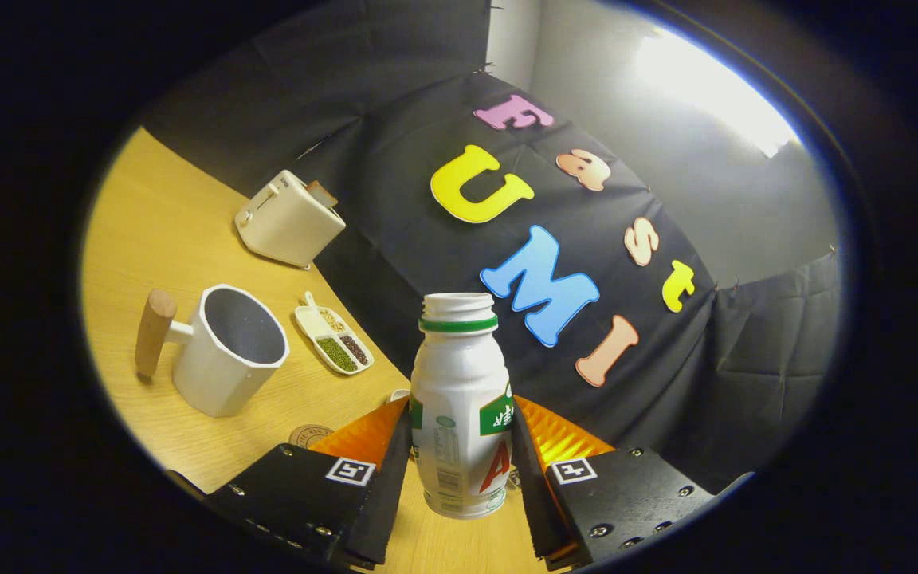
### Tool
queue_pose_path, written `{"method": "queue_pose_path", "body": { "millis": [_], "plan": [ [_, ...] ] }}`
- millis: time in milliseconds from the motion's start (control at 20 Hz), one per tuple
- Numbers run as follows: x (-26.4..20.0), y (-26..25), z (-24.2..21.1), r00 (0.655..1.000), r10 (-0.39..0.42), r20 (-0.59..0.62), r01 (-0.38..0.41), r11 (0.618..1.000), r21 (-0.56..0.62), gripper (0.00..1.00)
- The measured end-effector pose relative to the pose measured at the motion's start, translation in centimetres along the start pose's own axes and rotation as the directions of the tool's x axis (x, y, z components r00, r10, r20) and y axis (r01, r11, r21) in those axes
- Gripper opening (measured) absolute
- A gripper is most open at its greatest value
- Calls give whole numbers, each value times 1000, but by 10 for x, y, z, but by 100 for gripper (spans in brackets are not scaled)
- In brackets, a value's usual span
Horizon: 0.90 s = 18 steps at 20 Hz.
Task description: Take the bottle from table, then pour the juice into the cup, finally place the bottle on the coaster
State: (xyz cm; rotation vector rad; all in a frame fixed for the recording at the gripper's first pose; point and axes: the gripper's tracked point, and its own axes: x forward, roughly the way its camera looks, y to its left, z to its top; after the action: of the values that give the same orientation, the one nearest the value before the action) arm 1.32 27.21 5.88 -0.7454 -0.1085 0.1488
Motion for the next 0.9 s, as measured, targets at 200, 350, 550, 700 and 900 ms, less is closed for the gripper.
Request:
{"method": "queue_pose_path", "body": {
  "millis": [200, 350, 550, 700, 900],
  "plan": [
    [-3, 1, 7, 1000, -17, 18, 19, 992, -122, 66],
    [1, 7, 12, 1000, -22, 21, 26, 982, -189, 65],
    [4, 11, 13, 999, -33, 18, 37, 959, -281, 66],
    [4, 15, 17, 999, -36, 27, 43, 940, -338, 65],
    [4, 17, 21, 997, -54, 50, 71, 895, -440, 65]
  ]
}}
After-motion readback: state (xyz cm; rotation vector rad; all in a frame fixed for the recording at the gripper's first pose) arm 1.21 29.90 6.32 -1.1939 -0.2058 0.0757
